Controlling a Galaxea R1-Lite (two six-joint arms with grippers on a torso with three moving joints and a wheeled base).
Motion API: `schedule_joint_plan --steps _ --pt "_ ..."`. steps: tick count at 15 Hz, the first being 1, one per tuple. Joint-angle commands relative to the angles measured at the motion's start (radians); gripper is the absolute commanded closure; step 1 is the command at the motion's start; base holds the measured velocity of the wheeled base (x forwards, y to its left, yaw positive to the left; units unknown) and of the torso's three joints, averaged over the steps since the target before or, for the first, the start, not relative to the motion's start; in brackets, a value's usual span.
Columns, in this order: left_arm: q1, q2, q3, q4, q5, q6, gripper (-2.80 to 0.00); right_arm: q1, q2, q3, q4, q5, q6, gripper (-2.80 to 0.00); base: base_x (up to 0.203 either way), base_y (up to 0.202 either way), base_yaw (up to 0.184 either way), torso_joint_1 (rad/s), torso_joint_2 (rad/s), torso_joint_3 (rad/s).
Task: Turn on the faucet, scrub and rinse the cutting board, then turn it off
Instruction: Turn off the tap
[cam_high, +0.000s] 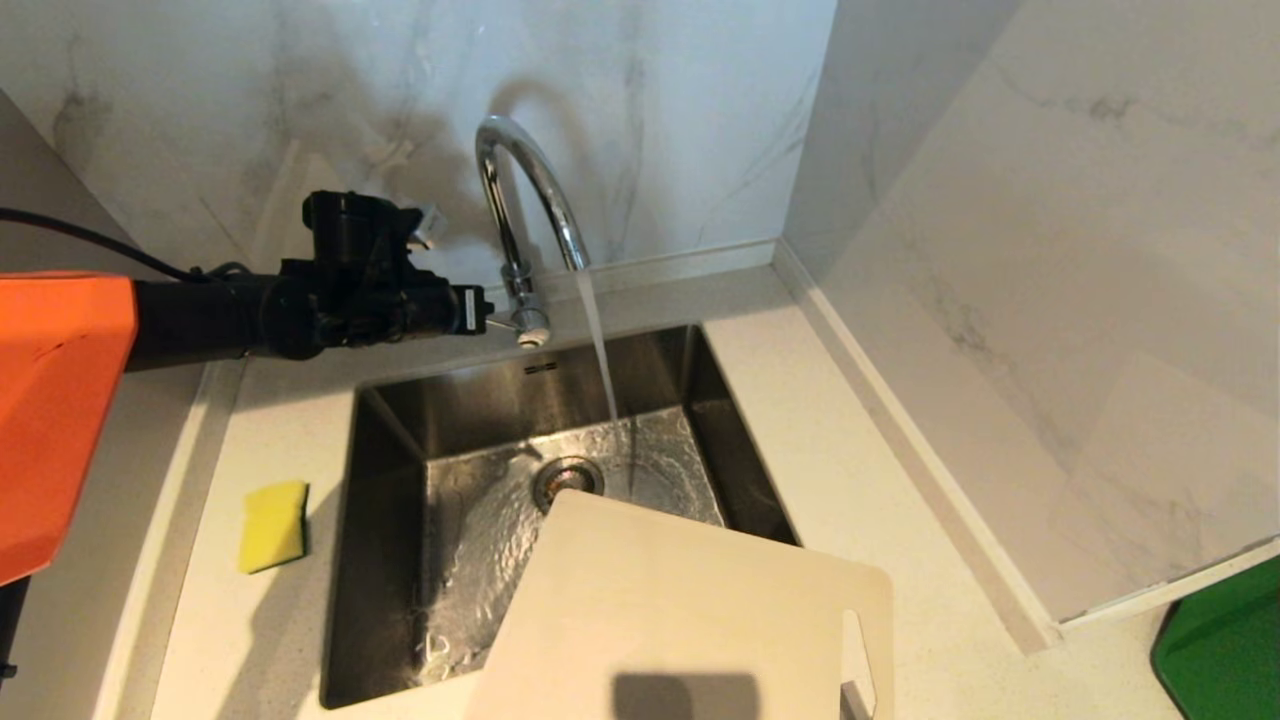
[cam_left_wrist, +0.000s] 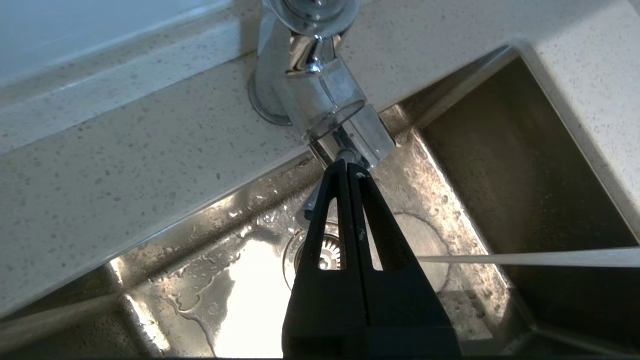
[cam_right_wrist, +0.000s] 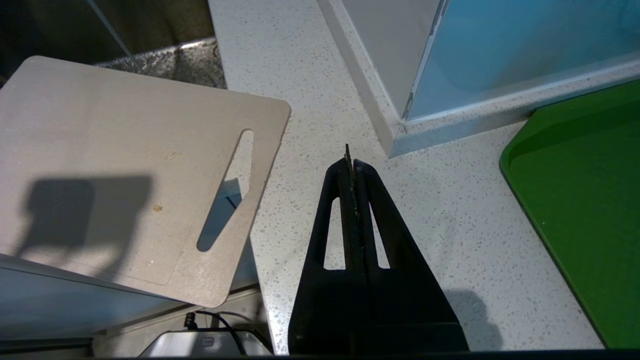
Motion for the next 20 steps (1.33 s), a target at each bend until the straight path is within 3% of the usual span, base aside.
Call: schedule_joint_plan --steps 1,4,13,20 --pt "0.000 -0.004 0.001 0.002 0.031 -0.005 0.00 0.000 0.001 0.000 0.000 -0.001 0.000 0.00 0.000 0.000 0.000 0.000 0.00 0.000" --pt "-0.002 -0.037 0.002 0.009 0.018 -0.073 0.00 0.000 0.001 0.000 0.000 -0.001 -0.002 0.00 0.000 0.000 0.000 0.000 0.00 0.000" --pt "0.000 -0.051 0.003 0.149 0.007 -0.094 0.00 0.000 0.001 0.000 0.000 -0.001 0.000 0.00 0.000 0.000 0.000 0.000 0.00 0.000" --pt "-0.001 -0.028 0.002 0.169 0.015 -0.091 0.00 0.000 0.001 0.000 0.000 -0.001 0.000 0.00 0.000 0.000 0.000 0.000 0.00 0.000"
